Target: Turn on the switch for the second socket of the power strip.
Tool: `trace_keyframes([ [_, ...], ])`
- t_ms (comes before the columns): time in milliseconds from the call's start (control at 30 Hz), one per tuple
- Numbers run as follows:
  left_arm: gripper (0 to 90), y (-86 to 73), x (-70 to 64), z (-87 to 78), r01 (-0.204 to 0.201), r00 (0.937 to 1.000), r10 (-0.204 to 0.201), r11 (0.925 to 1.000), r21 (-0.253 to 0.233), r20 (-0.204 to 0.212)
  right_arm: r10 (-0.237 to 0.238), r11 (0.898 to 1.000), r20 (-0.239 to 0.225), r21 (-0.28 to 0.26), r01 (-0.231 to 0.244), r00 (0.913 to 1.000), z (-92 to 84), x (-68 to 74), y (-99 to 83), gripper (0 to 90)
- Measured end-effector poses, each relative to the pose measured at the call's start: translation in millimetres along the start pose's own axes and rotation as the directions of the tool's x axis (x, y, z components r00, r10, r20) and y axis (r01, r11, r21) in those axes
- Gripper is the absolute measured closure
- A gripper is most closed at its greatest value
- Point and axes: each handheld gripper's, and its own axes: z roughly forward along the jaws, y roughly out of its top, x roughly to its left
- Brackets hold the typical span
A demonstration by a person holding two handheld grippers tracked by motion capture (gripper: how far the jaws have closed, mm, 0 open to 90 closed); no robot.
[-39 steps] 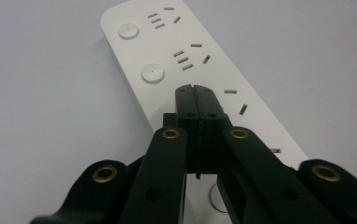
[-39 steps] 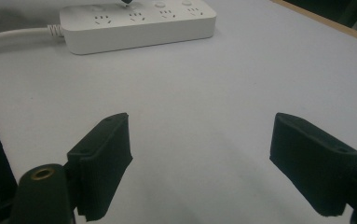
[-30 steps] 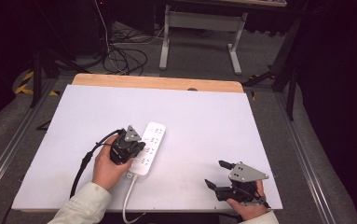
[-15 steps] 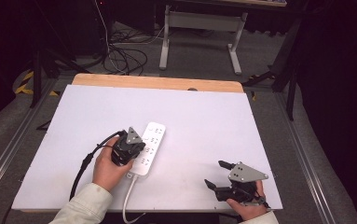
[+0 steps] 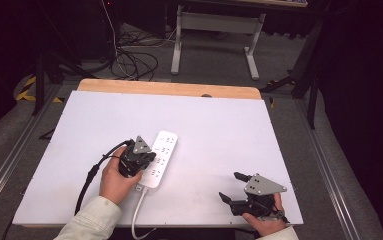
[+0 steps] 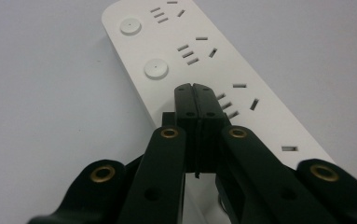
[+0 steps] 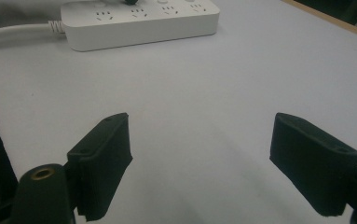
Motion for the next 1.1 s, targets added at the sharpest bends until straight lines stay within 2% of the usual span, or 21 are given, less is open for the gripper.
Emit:
trace_keyframes([
  [67,90.0,0.0,-0.3,3.0,0.013,0.9999,-0.013,0.9997,-0.018,0.009,0.0,1.0,0.001,0.002,0.0,1.0,0.2,0.0,0.0,20.3],
  [367,90.0,0.9,-2.0,0.8,0.011,0.9998,-0.011,0.9999,0.005,0.014,-0.001,1.0,0.002,0.005,0.001,1.0,0.3,-0.1,-0.4,20.3],
  [467,90.0,0.2,-1.2,0.9,0.03,0.9993,-0.03,0.9996,0.0,0.021,-0.002,1.0,0.0,0.004,0.002,1.0,0.1,0.1,-0.3,20.3],
  [567,90.0,0.1,-1.5,1.0,0.03,0.9994,-0.03,0.9995,-0.001,0.018,-0.005,1.0,-0.001,0.005,0.005,1.0,0.0,0.5,-0.3,20.3],
  [633,90.0,-0.7,-1.3,-0.7,0.004,0.9982,-0.004,1.0,0.005,-0.06,-0.005,1.0,-0.001,0.004,0.005,1.0,-0.2,0.4,-0.3,20.3],
  [667,90.0,-2.0,0.2,-1.3,0.005,0.9987,-0.005,1.0,0.0,-0.051,-0.005,1.0,-0.001,0.004,0.005,1.0,-0.1,0.3,-0.4,20.3],
  [733,90.0,-5.6,7.2,-2.0,0.063,0.998,-0.063,0.9977,-0.024,0.011,-0.006,1.0,-0.002,0.005,0.006,1.0,0.0,0.4,-0.4,20.3],
  [767,90.0,-6.0,9.5,-1.8,0.075,0.9964,-0.074,0.9969,-0.022,0.04,-0.006,1.0,-0.002,0.007,0.006,1.0,0.3,0.5,-0.4,20.3],
  [867,90.0,-4.9,3.9,-1.7,0.044,0.999,-0.044,0.9989,-0.017,0.0,-0.009,1.0,-0.004,0.011,0.009,1.0,1.6,0.7,0.1,20.3],
  [1067,90.0,-4.3,3.7,-1.6,0.038,0.9993,-0.038,0.9992,-0.012,0.002,-0.012,1.0,-0.001,0.016,0.012,0.9999,1.8,1.5,0.2,20.3],
  [1100,90.0,-3.9,3.1,-1.1,0.026,0.9996,-0.026,0.9996,-0.011,-0.007,-0.012,1.0,-0.001,0.016,0.012,0.9999,1.8,1.4,0.1,20.3],
])
